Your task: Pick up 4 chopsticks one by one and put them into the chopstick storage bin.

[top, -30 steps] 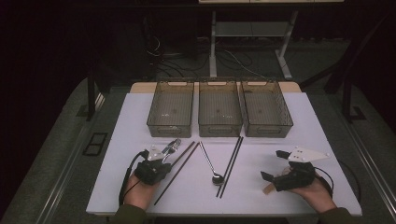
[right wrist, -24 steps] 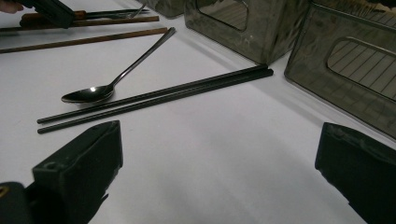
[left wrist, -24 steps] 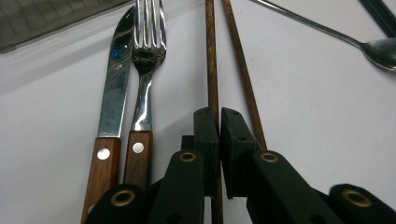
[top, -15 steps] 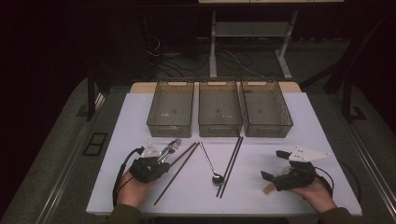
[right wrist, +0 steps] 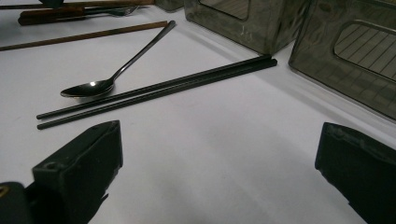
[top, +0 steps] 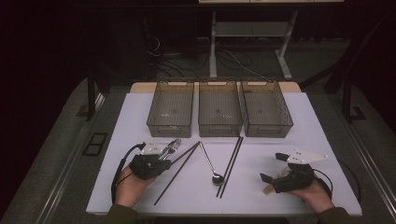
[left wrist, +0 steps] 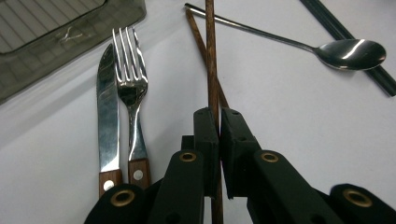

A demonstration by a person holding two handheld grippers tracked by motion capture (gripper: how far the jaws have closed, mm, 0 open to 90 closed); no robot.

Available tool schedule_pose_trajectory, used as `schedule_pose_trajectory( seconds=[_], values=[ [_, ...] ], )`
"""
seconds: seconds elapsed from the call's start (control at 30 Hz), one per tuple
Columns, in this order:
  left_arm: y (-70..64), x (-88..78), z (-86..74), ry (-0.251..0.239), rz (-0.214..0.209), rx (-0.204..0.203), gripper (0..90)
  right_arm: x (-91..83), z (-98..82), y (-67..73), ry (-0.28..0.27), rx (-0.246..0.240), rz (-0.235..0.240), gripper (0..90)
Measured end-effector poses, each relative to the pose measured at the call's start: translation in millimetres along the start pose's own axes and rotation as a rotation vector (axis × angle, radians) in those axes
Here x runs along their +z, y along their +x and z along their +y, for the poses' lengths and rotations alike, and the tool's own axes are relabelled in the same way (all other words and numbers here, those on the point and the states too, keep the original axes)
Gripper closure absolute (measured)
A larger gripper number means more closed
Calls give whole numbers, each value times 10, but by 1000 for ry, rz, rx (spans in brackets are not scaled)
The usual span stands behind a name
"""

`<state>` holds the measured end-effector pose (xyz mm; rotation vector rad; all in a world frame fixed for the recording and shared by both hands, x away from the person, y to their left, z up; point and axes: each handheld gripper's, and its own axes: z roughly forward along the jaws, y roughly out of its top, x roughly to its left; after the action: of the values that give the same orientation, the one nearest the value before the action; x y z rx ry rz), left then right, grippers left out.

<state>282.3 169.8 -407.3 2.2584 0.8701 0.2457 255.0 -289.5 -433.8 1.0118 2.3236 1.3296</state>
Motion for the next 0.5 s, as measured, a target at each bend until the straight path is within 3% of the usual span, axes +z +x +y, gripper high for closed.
schedule_pose_trajectory(
  seconds=[0.37, 0.5],
  values=[
    [20, -49, 162, -55, -57, 2, 850, -3, 6, -17, -5, 4, -9, 10],
    [73, -79, 239, -80, -59, -7, 851, -12, 6, -16, -9, 6, -10, 10]
  ],
)
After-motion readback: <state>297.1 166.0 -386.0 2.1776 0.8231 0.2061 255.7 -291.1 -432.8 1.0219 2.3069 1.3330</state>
